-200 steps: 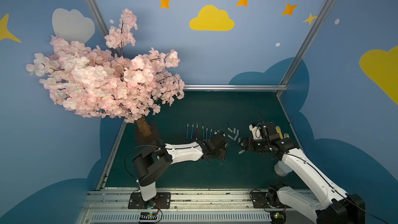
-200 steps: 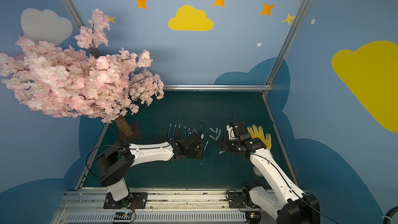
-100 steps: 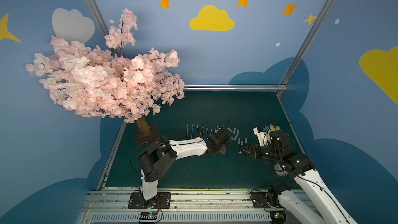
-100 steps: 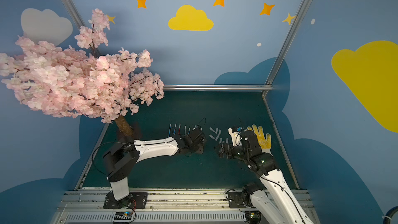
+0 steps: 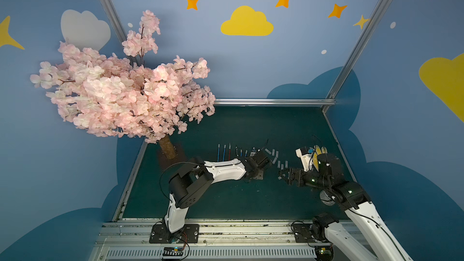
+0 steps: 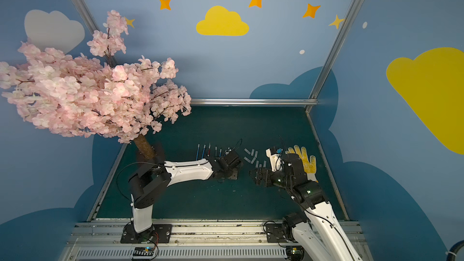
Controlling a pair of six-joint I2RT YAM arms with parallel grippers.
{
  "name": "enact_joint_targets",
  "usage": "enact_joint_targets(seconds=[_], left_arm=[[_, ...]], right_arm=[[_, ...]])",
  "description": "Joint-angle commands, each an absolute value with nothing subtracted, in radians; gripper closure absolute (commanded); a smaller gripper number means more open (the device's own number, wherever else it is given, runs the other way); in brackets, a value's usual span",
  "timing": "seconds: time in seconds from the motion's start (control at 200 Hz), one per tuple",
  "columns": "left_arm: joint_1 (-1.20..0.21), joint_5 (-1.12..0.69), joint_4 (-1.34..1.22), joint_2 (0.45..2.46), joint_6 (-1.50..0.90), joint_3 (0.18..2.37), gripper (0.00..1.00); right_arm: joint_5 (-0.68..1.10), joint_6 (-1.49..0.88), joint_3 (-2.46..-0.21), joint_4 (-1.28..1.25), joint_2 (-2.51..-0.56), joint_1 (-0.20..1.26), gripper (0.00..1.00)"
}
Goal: Remove protective caps from carving knives
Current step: Place the carving knife at the center of the board.
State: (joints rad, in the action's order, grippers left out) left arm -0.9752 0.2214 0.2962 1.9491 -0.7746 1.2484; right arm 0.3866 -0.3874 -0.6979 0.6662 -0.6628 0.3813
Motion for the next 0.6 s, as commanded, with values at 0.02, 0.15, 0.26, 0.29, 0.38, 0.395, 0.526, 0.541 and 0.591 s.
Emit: enact_joint_targets(seconds=[0.02, 0.15, 0.26, 0.29, 0.38, 0.395, 0.526, 0.541, 0.591], left_arm=[[-0.969, 0.232, 0.319, 1.968, -0.788, 1.268, 0.89], [-0.969, 0.223, 0.316, 1.977, -0.792, 1.272, 0.88], [-0.970, 0.214, 0.311, 1.982, -0.793, 1.275, 0.87], [-0.969, 0.213, 0.309, 1.983, -0.794, 1.275, 0.87], [-0.969, 0.210, 0.308, 1.989, -0.796, 1.276, 0.86], [-0.969, 0.210, 0.308, 1.990, -0.796, 1.276, 0.86], [-0.969, 0.209, 0.305, 1.994, -0.798, 1.277, 0.86], [-0.969, 0.209, 0.303, 1.993, -0.798, 1.276, 0.86], [-0.969, 0.207, 0.300, 1.990, -0.798, 1.274, 0.86]], right_arm=[[0.396, -0.379, -0.690, 0.652, -0.662, 0.386, 0.02], [0.393, -0.379, -0.690, 0.653, -0.663, 0.386, 0.02], [0.391, -0.378, -0.690, 0.655, -0.663, 0.387, 0.02], [0.391, -0.379, -0.690, 0.655, -0.663, 0.386, 0.02], [0.389, -0.379, -0.692, 0.657, -0.663, 0.386, 0.02], [0.388, -0.379, -0.692, 0.658, -0.662, 0.386, 0.02], [0.386, -0.379, -0.692, 0.660, -0.663, 0.387, 0.02], [0.386, -0.379, -0.692, 0.660, -0.665, 0.386, 0.02], [0.386, -0.380, -0.692, 0.660, -0.665, 0.387, 0.02]])
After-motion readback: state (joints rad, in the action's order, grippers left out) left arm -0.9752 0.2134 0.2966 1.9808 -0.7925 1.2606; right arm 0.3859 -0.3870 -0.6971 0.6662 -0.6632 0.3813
